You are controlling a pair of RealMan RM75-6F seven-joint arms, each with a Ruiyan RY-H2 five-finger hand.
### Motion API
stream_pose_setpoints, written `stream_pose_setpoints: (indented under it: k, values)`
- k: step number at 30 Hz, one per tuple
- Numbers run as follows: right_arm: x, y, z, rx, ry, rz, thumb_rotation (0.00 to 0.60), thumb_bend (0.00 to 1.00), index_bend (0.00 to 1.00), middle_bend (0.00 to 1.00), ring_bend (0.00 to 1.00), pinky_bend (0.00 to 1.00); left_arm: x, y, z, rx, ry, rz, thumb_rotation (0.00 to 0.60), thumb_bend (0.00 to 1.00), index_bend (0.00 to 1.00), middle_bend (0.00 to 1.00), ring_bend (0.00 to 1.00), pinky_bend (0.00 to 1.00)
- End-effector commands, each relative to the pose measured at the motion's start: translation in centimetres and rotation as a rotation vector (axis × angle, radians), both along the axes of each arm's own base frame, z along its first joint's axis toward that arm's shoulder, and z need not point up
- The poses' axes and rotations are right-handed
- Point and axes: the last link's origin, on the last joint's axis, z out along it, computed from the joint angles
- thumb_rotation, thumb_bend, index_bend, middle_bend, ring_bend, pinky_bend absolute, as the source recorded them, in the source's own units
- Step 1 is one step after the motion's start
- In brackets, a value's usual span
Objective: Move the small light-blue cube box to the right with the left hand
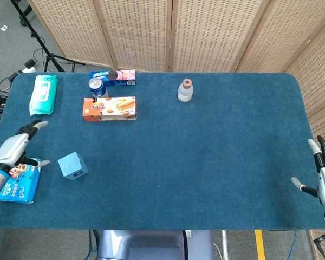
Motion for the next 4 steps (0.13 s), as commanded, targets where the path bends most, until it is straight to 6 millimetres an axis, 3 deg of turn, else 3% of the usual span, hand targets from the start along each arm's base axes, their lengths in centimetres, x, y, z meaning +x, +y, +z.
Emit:
stream_pose_setpoints:
  k: [1, 4]
  values:
    - [0.0, 0.0, -0.1, 0.002, 0.002, 0.002, 0.6, 0.0, 0.0, 0.0, 0.0, 0.0, -3.2, -4.9, 0.7, 0.249, 0.171, 0.053, 0.6, 0.09, 0.0, 0.0, 0.0, 0.0]
    - [0.1, 0.0, -0.1, 0.003, 0.004, 0.003, 0.6, 0.0, 0.0, 0.0, 0.0, 0.0, -3.4, -6.2, 0.4, 0.323, 0.197, 0.069, 0.6, 0.09, 0.0, 0.0, 0.0, 0.0]
